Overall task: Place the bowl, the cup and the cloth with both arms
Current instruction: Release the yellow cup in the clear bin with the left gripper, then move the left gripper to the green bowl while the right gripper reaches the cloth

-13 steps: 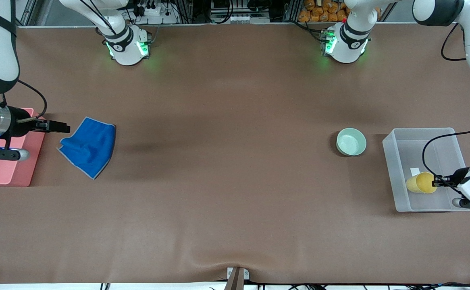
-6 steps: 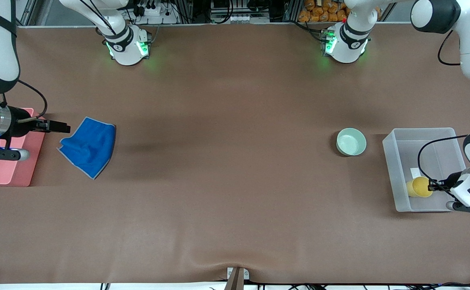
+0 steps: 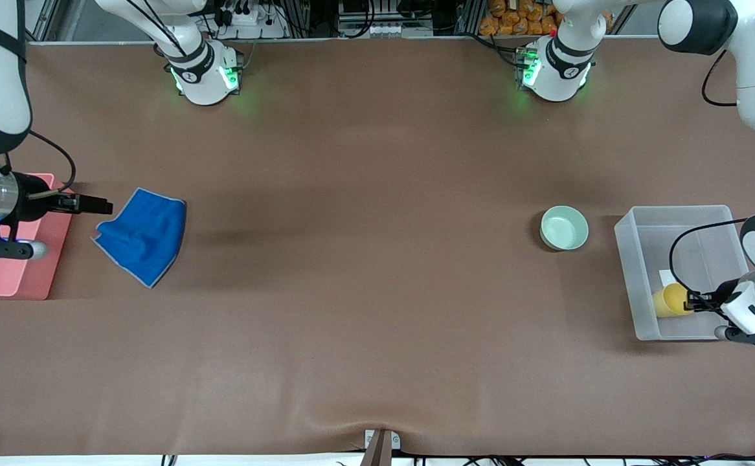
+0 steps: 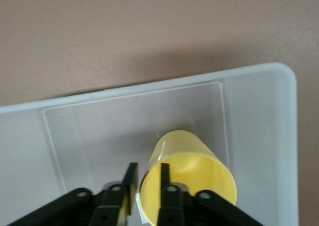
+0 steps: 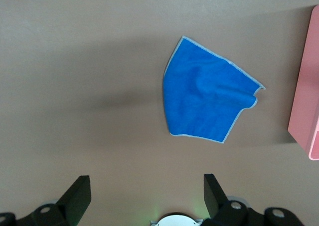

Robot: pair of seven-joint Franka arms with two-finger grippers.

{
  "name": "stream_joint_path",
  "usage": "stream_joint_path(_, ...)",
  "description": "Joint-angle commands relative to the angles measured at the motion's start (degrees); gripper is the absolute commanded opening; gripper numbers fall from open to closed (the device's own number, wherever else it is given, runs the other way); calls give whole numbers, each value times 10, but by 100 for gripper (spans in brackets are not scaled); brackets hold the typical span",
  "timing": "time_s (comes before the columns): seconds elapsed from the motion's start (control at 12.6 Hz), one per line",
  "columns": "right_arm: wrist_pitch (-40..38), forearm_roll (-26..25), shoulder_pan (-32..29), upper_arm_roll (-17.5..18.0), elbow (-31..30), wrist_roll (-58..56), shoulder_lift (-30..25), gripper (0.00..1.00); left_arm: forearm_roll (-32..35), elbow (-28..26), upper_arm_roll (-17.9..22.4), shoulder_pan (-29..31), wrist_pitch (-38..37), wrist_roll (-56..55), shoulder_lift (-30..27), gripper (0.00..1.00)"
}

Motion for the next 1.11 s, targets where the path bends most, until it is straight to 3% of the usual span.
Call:
stream_joint_path(0.0, 5, 2, -27, 5, 6, 0, 48, 100, -8, 14, 4, -5, -10, 11, -7, 56)
stream_joint_path(0.32, 42, 0, -79, 5, -10, -11, 96, 100, -7, 16, 0, -11, -96, 9, -64, 57)
stream_joint_path(0.55, 140, -20, -132, 5, -75, -77, 97, 100, -8, 14, 3, -47, -140, -31, -110, 53)
stream_joint_path(0.71, 153, -38, -152, 5, -94, -87, 97, 100, -8, 10, -3, -63, -182, -83, -136, 50)
stream_joint_path(1.03, 187, -54, -194, 4, -112, -87, 124, 100, -6, -46, -53, -75, -206, -171, -178, 55)
